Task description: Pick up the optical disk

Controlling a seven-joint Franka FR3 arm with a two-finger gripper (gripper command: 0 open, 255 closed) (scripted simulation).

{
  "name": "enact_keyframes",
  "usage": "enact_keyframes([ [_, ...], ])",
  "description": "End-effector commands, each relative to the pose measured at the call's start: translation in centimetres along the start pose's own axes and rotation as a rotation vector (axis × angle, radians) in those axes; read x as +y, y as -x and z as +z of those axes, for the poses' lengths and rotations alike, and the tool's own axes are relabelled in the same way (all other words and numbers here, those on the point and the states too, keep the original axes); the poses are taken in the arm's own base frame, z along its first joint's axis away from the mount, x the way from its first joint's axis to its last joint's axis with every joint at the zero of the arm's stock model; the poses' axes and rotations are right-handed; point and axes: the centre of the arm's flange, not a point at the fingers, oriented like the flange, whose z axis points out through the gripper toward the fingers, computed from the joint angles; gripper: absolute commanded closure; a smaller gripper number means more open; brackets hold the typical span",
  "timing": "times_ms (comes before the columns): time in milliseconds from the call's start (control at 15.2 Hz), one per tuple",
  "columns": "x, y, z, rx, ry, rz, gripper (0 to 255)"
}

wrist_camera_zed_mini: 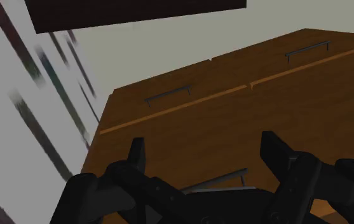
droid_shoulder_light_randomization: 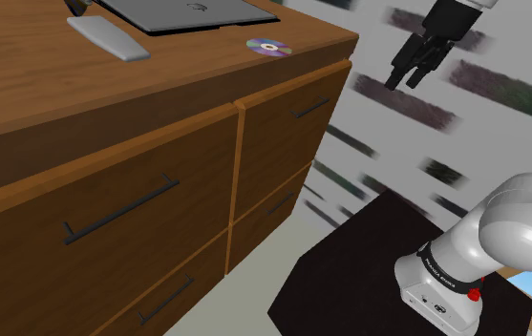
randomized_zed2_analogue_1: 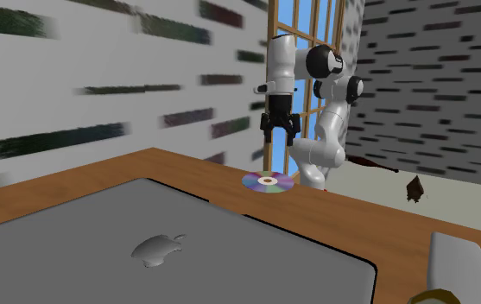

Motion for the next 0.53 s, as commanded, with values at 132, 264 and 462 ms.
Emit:
enact_keyframes([
  [132,-1.5,-1.8,-0.1,0.047,0.074,-0.121,0],
  [264,-3.2,-3.4,-0.2,0.094,0.147,-0.242,0],
  [462,-6.0,-5.4,-0.2,0.165,0.257,-0.423,0],
])
